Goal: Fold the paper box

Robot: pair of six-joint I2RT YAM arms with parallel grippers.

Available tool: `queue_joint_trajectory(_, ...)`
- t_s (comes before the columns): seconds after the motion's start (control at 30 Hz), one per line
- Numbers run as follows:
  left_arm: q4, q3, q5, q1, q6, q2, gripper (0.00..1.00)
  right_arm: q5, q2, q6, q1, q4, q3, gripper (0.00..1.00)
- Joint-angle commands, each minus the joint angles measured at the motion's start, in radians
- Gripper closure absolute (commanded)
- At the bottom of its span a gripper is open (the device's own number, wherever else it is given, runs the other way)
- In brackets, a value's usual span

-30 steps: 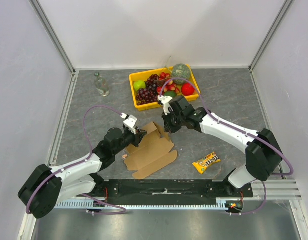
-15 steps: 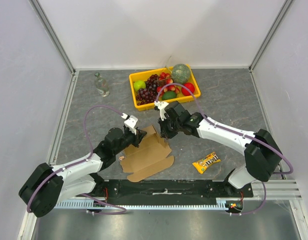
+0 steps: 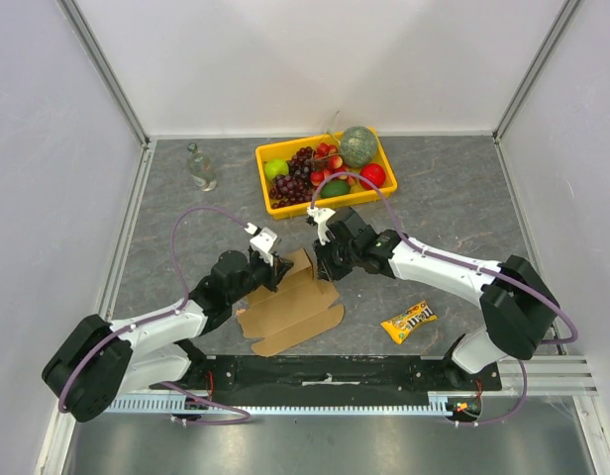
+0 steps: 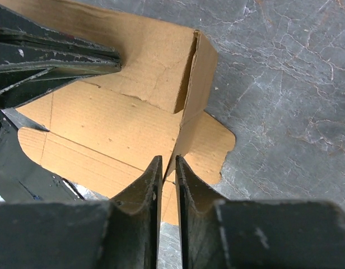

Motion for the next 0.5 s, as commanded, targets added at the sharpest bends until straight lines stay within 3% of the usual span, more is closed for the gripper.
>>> queue_joint_trajectory(0.0,-0.008,0.037,0.016,-0.005,-0.009,0.029,0.98,0.013,-0.033,-0.001,0.007,0.036,-0.010,0.77)
queue_joint_trajectory(0.47,-0.018,0.048,0.029,-0.005,-0.003,0.052,0.98,-0.008,-0.174,0.010,-0.032,0.140,-0.036,0.57)
